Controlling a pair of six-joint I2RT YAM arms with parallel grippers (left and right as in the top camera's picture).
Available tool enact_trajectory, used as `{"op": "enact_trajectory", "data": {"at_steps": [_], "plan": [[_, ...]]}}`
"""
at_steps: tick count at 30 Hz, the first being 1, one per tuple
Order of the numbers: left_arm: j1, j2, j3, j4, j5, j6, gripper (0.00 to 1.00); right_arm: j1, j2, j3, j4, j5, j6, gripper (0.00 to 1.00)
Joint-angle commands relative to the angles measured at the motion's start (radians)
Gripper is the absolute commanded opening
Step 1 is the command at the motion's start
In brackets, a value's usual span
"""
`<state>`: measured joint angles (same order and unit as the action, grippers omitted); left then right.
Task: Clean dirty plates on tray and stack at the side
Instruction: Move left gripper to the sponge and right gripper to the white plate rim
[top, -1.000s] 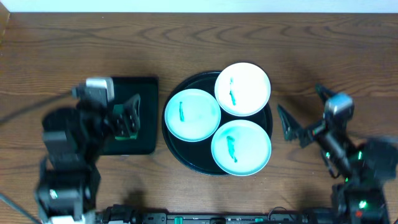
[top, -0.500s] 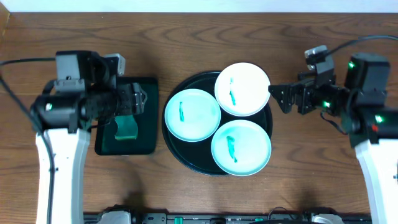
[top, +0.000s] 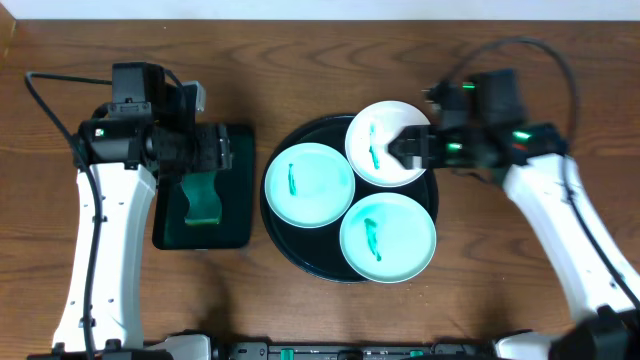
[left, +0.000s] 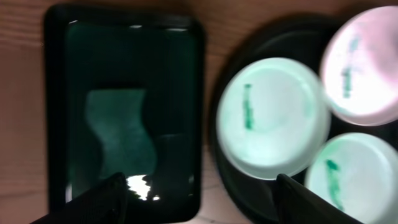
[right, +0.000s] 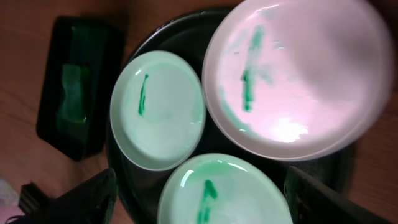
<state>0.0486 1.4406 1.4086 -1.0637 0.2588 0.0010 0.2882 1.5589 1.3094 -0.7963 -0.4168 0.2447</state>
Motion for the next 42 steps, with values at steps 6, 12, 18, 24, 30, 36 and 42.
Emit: {"op": "enact_trajectory", "data": {"at_steps": [6, 12, 18, 24, 30, 36, 42], "plan": [[0.001, 0.018, 0.012, -0.013, -0.312, -0.109, 0.72, 0.228, 0.241, 0.163, -0.008, 0.243, 0.188, 0.57], [0.001, 0.019, 0.000, -0.021, -0.312, -0.113, 0.72, 0.291, 0.345, 0.164, 0.000, 0.306, 0.256, 0.35], [0.001, 0.032, 0.000, -0.020, -0.312, -0.112, 0.72, 0.307, 0.414, 0.164, -0.002, 0.368, 0.301, 0.29], [0.001, 0.059, -0.001, -0.028, -0.312, -0.112, 0.72, 0.308, 0.468, 0.164, 0.003, 0.367, 0.301, 0.28], [0.001, 0.069, -0.002, -0.028, -0.312, -0.112, 0.72, 0.309, 0.498, 0.164, 0.015, 0.367, 0.301, 0.25], [0.001, 0.069, -0.011, -0.028, -0.312, -0.111, 0.72, 0.309, 0.516, 0.164, 0.042, 0.367, 0.301, 0.22], [0.001, 0.071, -0.037, -0.026, -0.313, -0.111, 0.72, 0.314, 0.541, 0.162, 0.054, 0.368, 0.301, 0.18]]}}
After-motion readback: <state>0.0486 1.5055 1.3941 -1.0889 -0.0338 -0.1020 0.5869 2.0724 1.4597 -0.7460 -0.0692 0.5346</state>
